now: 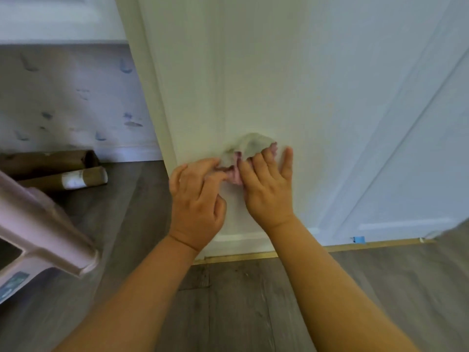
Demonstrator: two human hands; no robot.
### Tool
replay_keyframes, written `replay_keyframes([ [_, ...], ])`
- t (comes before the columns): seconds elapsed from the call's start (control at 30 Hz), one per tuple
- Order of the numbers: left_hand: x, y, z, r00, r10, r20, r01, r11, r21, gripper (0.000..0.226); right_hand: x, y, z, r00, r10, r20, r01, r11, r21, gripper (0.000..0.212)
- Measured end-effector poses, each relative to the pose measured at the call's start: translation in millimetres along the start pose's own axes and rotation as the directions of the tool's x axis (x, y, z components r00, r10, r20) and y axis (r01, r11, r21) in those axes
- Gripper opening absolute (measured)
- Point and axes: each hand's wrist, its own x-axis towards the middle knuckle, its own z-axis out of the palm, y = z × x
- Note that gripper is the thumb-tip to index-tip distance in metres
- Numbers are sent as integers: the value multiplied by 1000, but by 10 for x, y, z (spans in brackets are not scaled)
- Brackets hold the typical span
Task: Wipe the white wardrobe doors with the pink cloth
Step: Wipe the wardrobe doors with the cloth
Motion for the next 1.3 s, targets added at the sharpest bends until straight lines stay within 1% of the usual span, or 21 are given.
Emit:
replay_keyframes([
  [0.07, -29, 51, 74, 999, 21, 27, -22, 999, 29, 49, -24, 335, -82, 975, 196, -100, -205, 975, -86, 33],
  [0.1, -34, 61, 95, 999, 16, 36, -18, 999, 43, 52, -51, 515, -110, 936, 319, -146, -335, 937, -97, 35],
  [0.17, -27, 91, 137, 998, -7, 57, 3, 997, 72, 58, -52, 800, -191, 807, 555, -201, -575, 816, -57, 41],
  [0.2, -21, 88, 139, 998, -17, 65, 11, 996, 86, 61, -20, 846, -204, 744, 630, -224, -649, 760, -18, 44],
  [0.23, -21, 88, 146, 997, -21, 74, 13, 995, 102, 63, 15, 840, -195, 708, 664, -240, -682, 731, 10, 45],
  [0.27, -33, 82, 155, 996, -18, 82, 8, 993, 116, 66, 56, 777, -175, 705, 663, -253, -679, 734, 29, 44],
  [0.33, -75, 65, 178, 995, -14, 98, 0, 991, 135, 73, 74, 542, -104, 778, 560, -284, -576, 817, 32, 32],
  [0.4, -120, 38, 210, 995, -17, 101, 2, 989, 150, 79, -18, 195, -20, 905, 388, -176, -379, 921, 85, 22],
  [0.47, -160, 39, 262, 995, -17, 102, 0, 986, 167, 82, -205, -59, 38, 986, 164, -4, -163, 980, 118, 26],
  [0.53, -194, 73, 328, 995, -15, 98, -2, 985, 172, 81, -395, -36, 62, 995, -31, 94, 19, 992, 124, 35],
  [0.6, -222, 104, 374, 994, -5, 112, -16, 982, 187, 82, -493, 181, 40, 983, -133, 123, 123, 989, 86, 35],
  [0.63, -230, 112, 393, 993, 0, 121, -24, 980, 197, 84, -527, 321, 18, 983, -133, 123, 127, 990, 56, 30],
  [0.7, -242, 105, 419, 991, 5, 137, -36, 974, 225, 90, -638, 631, -46, 996, 1, 89, 0, 1000, -9, 18],
  [0.77, -250, 87, 440, 988, 12, 156, -52, 966, 255, 95, -762, 868, -132, 977, 206, 62, -200, 976, -89, 28],
  [0.83, -265, 62, 467, 985, 23, 173, -71, 958, 276, 99, -820, 974, -172, 939, 342, 37, -333, 931, -147, 36],
  [0.93, -279, 43, 480, 982, 38, 186, -90, 955, 282, 101, -649, 964, -180, 915, 402, -36, -403, 909, -108, 43],
  [1.03, -275, 32, 490, 980, 48, 191, -102, 953, 284, 100, -229, 927, -116, 876, 441, -196, -455, 890, -27, 47],
  [1.1, -269, 37, 502, 981, 52, 186, -104, 954, 283, 102, -82, 759, -93, 894, 390, -221, -401, 916, -8, 35],
  [1.17, -271, 21, 514, 983, 54, 178, -103, 954, 281, 102, -223, 512, -45, 958, 255, -132, -252, 967, 39, 18],
  [1.23, -285, 8, 535, 985, 54, 163, -99, 954, 283, 101, -540, 366, 21, 994, 104, 39, -106, 993, 57, 21],
  [1.3, -285, -4, 562, 987, 64, 146, -104, 954, 281, 101, -681, 444, 0, 995, 18, 99, -22, 999, 38, 21],
])
